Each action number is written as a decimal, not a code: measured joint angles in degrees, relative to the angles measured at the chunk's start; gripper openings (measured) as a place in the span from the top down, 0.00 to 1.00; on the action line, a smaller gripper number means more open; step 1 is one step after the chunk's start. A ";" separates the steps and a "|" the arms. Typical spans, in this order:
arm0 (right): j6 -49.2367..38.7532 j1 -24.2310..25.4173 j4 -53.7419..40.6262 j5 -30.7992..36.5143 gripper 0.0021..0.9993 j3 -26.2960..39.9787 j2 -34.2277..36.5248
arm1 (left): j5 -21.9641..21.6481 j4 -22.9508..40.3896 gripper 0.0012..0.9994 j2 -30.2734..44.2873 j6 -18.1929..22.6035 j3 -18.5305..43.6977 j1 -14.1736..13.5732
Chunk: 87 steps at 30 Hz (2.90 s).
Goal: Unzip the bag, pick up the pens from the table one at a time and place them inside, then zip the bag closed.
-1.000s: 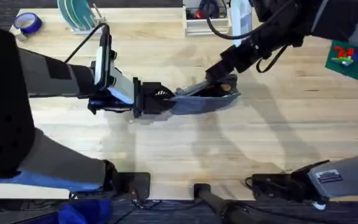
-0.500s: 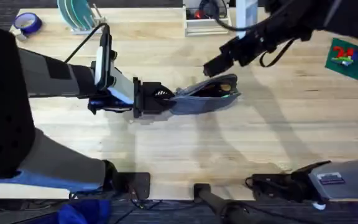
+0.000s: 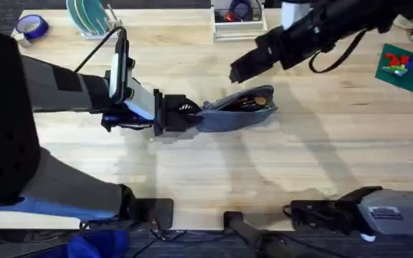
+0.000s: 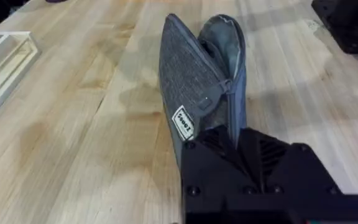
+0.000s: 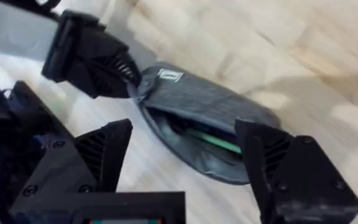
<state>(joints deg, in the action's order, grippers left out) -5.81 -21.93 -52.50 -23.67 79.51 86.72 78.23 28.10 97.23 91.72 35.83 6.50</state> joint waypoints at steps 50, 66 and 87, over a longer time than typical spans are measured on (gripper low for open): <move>16.15 -24.03 0.65 24.53 0.00 4.89 8.17 | -0.03 0.18 0.33 0.00 -0.05 0.00 0.00; 7.81 -24.03 -0.48 22.95 0.00 4.89 8.17 | -0.06 0.11 0.00 0.00 -0.22 -0.02 0.00; -29.40 -20.39 -2.54 7.68 0.00 4.89 8.17 | -0.06 0.13 0.00 0.00 -0.22 -0.02 0.00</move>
<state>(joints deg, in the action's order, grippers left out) -35.21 -42.32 -55.05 -15.99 84.40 94.89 78.17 28.23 97.23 91.50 35.81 6.50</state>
